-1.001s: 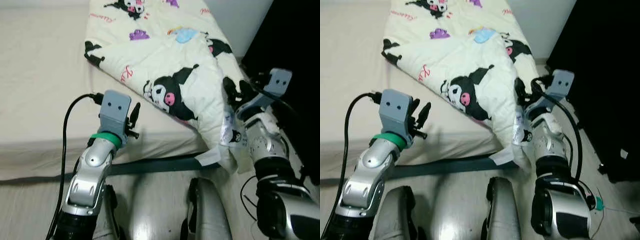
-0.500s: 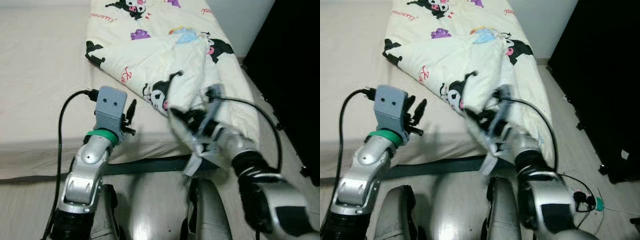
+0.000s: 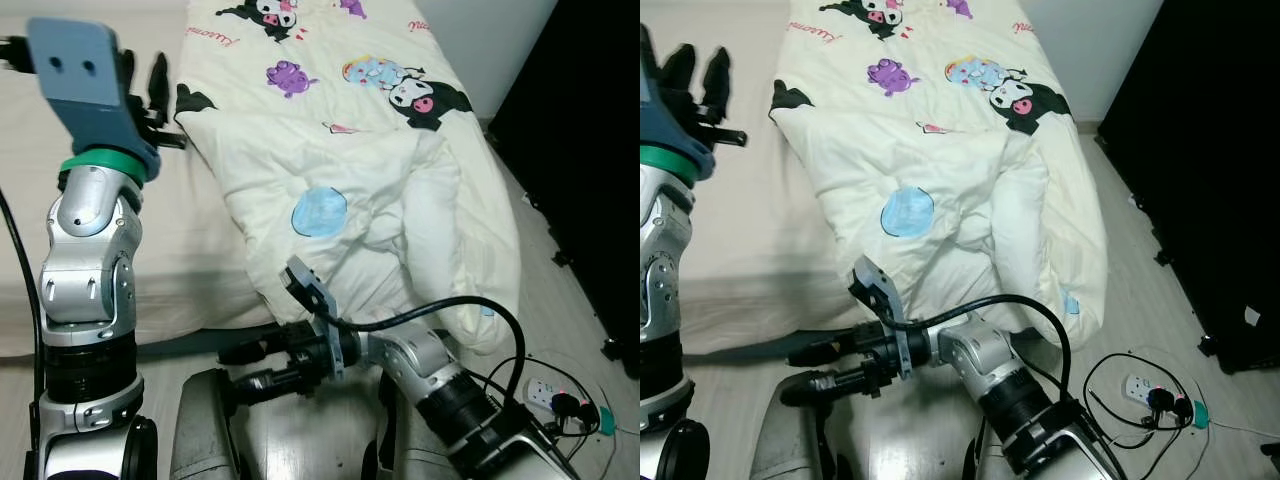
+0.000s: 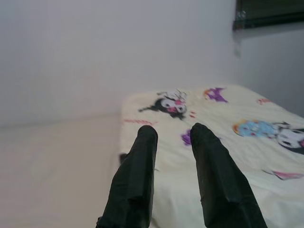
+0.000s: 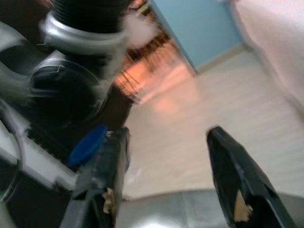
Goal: Clean up the room
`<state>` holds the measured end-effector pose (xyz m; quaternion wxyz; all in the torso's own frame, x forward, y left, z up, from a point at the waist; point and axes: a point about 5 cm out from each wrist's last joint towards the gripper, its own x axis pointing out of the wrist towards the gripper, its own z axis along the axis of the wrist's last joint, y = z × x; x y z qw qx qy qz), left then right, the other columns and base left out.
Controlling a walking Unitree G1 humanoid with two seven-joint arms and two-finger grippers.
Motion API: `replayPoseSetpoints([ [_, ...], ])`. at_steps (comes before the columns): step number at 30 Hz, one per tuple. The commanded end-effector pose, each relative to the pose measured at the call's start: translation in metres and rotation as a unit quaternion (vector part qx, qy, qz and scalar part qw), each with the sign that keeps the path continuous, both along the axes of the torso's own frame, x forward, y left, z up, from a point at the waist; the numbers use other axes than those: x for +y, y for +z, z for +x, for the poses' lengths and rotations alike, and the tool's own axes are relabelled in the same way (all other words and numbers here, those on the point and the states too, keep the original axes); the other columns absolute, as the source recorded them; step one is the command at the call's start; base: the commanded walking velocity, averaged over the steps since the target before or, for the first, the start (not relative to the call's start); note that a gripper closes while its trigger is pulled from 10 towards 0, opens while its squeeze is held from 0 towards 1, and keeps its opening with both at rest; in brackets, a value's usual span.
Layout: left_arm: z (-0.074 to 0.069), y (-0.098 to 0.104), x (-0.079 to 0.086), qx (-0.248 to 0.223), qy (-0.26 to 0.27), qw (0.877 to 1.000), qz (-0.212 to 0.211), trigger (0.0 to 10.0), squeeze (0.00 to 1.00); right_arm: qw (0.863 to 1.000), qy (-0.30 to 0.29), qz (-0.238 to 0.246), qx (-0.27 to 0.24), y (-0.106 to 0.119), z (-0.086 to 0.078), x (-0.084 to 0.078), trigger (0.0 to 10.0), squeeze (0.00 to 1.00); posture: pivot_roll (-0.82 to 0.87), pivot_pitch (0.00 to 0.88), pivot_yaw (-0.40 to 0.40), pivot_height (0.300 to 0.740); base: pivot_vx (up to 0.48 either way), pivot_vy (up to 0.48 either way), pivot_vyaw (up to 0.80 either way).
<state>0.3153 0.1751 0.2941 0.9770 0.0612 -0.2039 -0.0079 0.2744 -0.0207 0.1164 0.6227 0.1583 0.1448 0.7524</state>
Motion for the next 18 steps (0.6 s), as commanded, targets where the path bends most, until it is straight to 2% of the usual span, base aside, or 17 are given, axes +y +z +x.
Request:
replayPoseSetpoints([
  [1,0.000,-0.013,-0.012,0.023,-0.022,0.999,0.011,10.0,0.00,0.999,-0.042,-0.009,-0.008,-0.003,0.009,-0.015,10.0,0.00,0.04,0.072,0.015,0.499,0.000,0.000,0.00],
  [3,-0.001,-0.040,-0.036,0.064,-0.065,0.995,0.050,10.0,0.00,0.992,-0.118,-0.004,-0.045,0.009,0.012,-0.041,10.0,0.00,0.02,0.085,0.010,0.499,0.000,0.000,0.00],
  [5,-0.005,-0.064,-0.052,0.098,-0.096,0.987,0.079,10.0,0.00,0.980,-0.183,0.003,-0.073,0.020,0.010,-0.061,10.0,0.00,0.01,0.091,0.005,0.499,0.000,0.000,0.00],
  [6,-0.007,-0.073,-0.056,0.112,-0.109,0.984,0.088,10.0,0.00,0.974,-0.213,0.003,-0.081,0.024,0.007,-0.070,10.0,0.00,0.01,0.096,0.003,0.499,0.000,0.000,0.00],
  [7,-0.007,-0.073,-0.056,0.112,-0.109,0.984,0.088,10.0,0.00,0.974,-0.213,0.003,-0.081,0.024,0.007,-0.070,10.0,0.00,0.01,0.096,0.003,0.499,0.000,0.000,0.00],
  [8,-0.008,-0.079,-0.060,0.121,-0.119,0.980,0.099,10.0,0.00,0.966,-0.242,-0.003,-0.088,0.025,0.006,-0.079,10.0,0.00,0.01,0.097,0.002,0.499,0.000,0.000,0.00],
  [9,-0.010,-0.088,-0.065,0.135,-0.134,0.976,0.108,10.0,0.00,0.952,-0.291,-0.023,-0.098,0.022,0.004,-0.094,10.0,0.00,0.00,0.104,-0.001,0.499,0.000,0.000,0.00],
  [10,-0.010,-0.088,-0.065,0.135,-0.134,0.976,0.108,10.0,0.00,0.952,-0.291,-0.023,-0.098,0.022,0.004,-0.094,10.0,0.00,0.00,0.104,-0.001,0.499,0.000,0.000,0.00],
  [11,-0.012,-0.093,-0.067,0.143,-0.144,0.973,0.113,10.0,0.00,0.941,-0.321,-0.039,-0.103,0.019,0.003,-0.104,10.0,0.00,0.00,0.104,-0.001,0.499,0.000,0.000,0.00],
  [12,-0.013,-0.097,-0.072,0.148,-0.154,0.970,0.116,10.0,0.00,0.922,-0.369,-0.054,-0.103,0.015,0.002,-0.120,10.0,0.00,-0.02,0.111,0.005,0.499,0.000,0.000,0.00],
  [13,-0.015,-0.100,-0.080,0.152,-0.168,0.967,0.116,10.0,0.00,0.893,-0.432,-0.074,-0.106,0.010,0.002,-0.145,10.0,0.00,-0.03,0.114,0.012,0.499,0.000,0.000,0.00],
  [15,-0.015,-0.100,-0.080,0.152,-0.168,0.967,0.116,10.0,0.00,0.893,-0.432,-0.074,-0.106,0.010,0.002,-0.145,10.0,0.00,-0.03,0.114,0.012,0.499,0.000,0.000,0.00],
  [16,-0.020,-0.106,-0.111,0.144,-0.213,0.956,0.144,10.0,0.00,0.830,-0.537,-0.111,-0.103,0.004,-0.002,-0.197,10.0,0.00,-0.06,0.117,0.019,0.499,0.000,0.000,0.00],
  [17,-0.020,-0.106,-0.111,0.144,-0.213,0.956,0.144,10.0,0.00,0.830,-0.537,-0.111,-0.103,0.004,-0.002,-0.197,10.0,0.00,-0.06,0.117,0.019,0.499,0.000,0.000,0.00],
  [18,-0.023,-0.108,-0.122,0.138,-0.231,0.950,0.159,10.0,0.00,0.811,-0.563,-0.123,-0.103,0.003,-0.003,-0.211,10.0,0.00,-0.06,0.117,0.019,0.499,0.000,0.000,0.00],
])
